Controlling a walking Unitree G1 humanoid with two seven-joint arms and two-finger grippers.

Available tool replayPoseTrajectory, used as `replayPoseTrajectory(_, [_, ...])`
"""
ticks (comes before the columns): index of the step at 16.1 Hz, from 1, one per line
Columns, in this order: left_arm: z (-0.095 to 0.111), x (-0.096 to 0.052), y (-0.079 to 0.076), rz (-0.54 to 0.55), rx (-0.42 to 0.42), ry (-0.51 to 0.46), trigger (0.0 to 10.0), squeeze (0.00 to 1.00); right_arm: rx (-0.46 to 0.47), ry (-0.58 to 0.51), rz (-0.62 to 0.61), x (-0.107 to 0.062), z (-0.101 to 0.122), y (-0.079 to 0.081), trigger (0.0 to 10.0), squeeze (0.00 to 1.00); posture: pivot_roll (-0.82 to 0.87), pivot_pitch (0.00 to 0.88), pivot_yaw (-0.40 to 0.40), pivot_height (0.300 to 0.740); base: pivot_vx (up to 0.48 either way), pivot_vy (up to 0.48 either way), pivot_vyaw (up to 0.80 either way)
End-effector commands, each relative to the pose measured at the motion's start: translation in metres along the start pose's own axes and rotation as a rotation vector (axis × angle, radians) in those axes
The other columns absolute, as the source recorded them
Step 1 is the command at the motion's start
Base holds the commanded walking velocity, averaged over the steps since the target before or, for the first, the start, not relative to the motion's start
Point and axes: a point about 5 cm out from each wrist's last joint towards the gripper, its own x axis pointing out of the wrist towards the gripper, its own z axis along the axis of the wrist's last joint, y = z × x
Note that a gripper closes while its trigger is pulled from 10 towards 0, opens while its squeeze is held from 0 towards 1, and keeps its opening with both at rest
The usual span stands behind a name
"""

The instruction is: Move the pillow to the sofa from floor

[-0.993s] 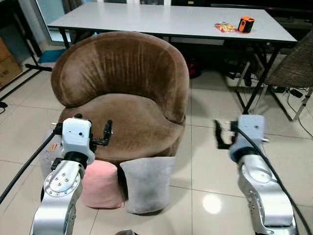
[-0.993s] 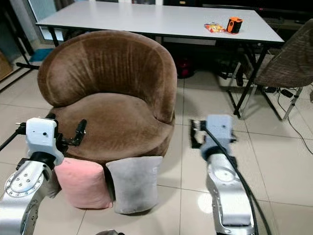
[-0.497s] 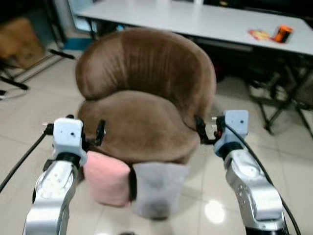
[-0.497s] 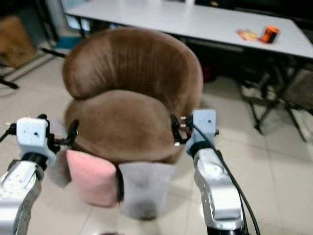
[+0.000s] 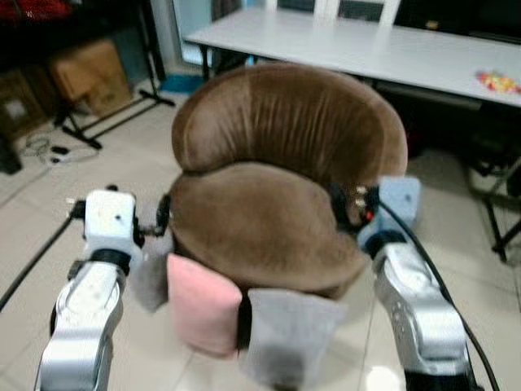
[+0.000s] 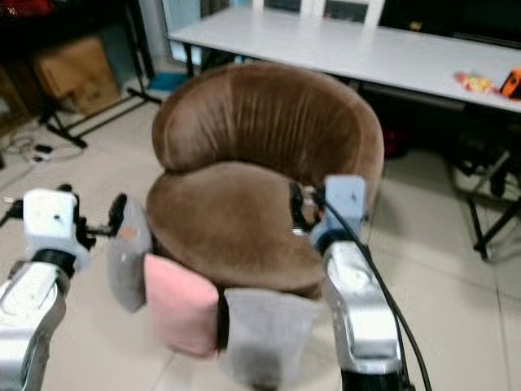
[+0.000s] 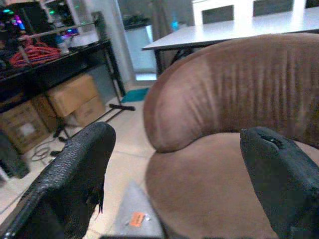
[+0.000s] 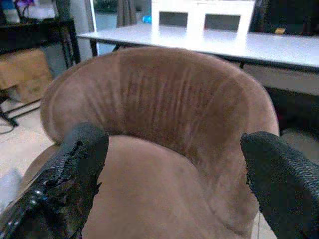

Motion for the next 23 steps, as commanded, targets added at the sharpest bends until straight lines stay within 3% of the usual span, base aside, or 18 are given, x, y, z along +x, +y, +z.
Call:
replayPoseTrajectory(1, [-0.004, -0.001, -0.003, -0.002, 0.006, 0.021, 10.0, 0.0, 0.022, 0.015, -0.015, 0.0, -0.004, -0.008, 10.0, 0.0, -0.02, 0.0, -0.001, 0.74, 0.0, 0.0, 0.0])
replayPoseTrajectory(3, [-0.003, -0.001, -0.002, 0.001, 0.015, 0.015, 10.0, 0.0, 0.055, 0.018, -0.005, 0.001, -0.004, -0.008, 10.0, 0.0, -0.02, 0.0, -0.002, 0.74, 0.0, 0.0, 0.0])
replayPoseTrajectory(6, [0.001, 0.0, -0.001, 0.012, 0.036, -0.016, 10.0, 0.0, -0.021, 0.032, -0.001, 0.003, -0.006, -0.005, 10.0, 0.0, -0.01, 0.0, -0.007, 0.74, 0.0, 0.0, 0.0])
replayPoseTrajectory(8, [0.002, 0.0, -0.001, 0.012, 0.037, -0.019, 10.0, 0.0, -0.025, 0.018, 0.036, 0.003, -0.005, -0.001, 10.0, 0.0, -0.01, 0.0, -0.007, 0.74, 0.0, 0.0, 0.0])
replayPoseTrajectory(11, [0.003, 0.001, 0.0, 0.022, 0.04, -0.022, 10.0, 0.0, -0.003, 0.013, 0.047, 0.005, -0.004, 0.0, 10.0, 0.0, -0.01, 0.0, -0.008, 0.74, 0.0, -0.389, 0.8])
replayPoseTrajectory(14, [0.003, 0.002, 0.001, 0.029, 0.045, -0.025, 10.0, 0.0, 0.006, 0.012, 0.02, 0.007, -0.004, -0.001, 10.0, 0.0, 0.0, 0.0, -0.007, 0.74, 0.0, -0.423, 0.0])
replayPoseTrajectory(15, [0.003, 0.003, 0.001, 0.031, 0.047, -0.026, 10.0, 0.0, -0.057, -0.009, -0.025, 0.008, -0.001, -0.004, 10.0, 0.0, 0.0, 0.0, -0.006, 0.74, 0.0, -0.424, 0.0])
replayPoseTrajectory(17, [0.003, 0.004, 0.002, 0.033, 0.049, -0.028, 10.0, 0.0, -0.045, -0.012, -0.011, 0.007, 0.0, -0.006, 10.0, 0.0, 0.0, 0.0, -0.006, 0.74, 0.0, -0.424, 0.0])
replayPoseTrajectory(23, [0.004, 0.004, 0.0, 0.03, 0.043, -0.035, 10.0, 0.0, -0.198, -0.05, -0.055, 0.008, 0.002, -0.02, 10.0, 0.0, -0.01, 0.0, -0.007, 0.74, 0.0, -0.244, 0.0])
